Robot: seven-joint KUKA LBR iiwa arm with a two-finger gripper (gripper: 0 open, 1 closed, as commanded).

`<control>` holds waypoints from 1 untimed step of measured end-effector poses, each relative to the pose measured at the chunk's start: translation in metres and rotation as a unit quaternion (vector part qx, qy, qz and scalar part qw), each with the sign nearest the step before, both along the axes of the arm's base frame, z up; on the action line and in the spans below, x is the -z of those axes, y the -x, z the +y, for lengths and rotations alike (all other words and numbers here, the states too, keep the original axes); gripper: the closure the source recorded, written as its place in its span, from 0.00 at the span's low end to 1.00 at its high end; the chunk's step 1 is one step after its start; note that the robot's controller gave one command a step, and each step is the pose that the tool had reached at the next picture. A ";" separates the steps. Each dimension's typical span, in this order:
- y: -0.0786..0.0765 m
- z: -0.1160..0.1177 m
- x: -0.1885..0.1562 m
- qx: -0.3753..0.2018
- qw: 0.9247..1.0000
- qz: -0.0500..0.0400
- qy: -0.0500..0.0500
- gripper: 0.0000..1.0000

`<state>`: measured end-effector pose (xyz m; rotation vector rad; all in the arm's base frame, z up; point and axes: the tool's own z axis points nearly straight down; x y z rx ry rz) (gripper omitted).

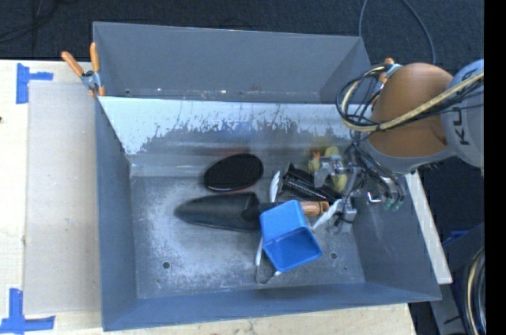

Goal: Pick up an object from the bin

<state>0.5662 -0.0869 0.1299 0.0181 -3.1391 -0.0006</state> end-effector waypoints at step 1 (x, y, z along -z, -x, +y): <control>0.000 0.000 0.000 0.000 1.000 0.000 0.000 1.00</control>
Offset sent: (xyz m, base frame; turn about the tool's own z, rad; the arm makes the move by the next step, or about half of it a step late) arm 0.0000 0.0000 0.0000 0.0000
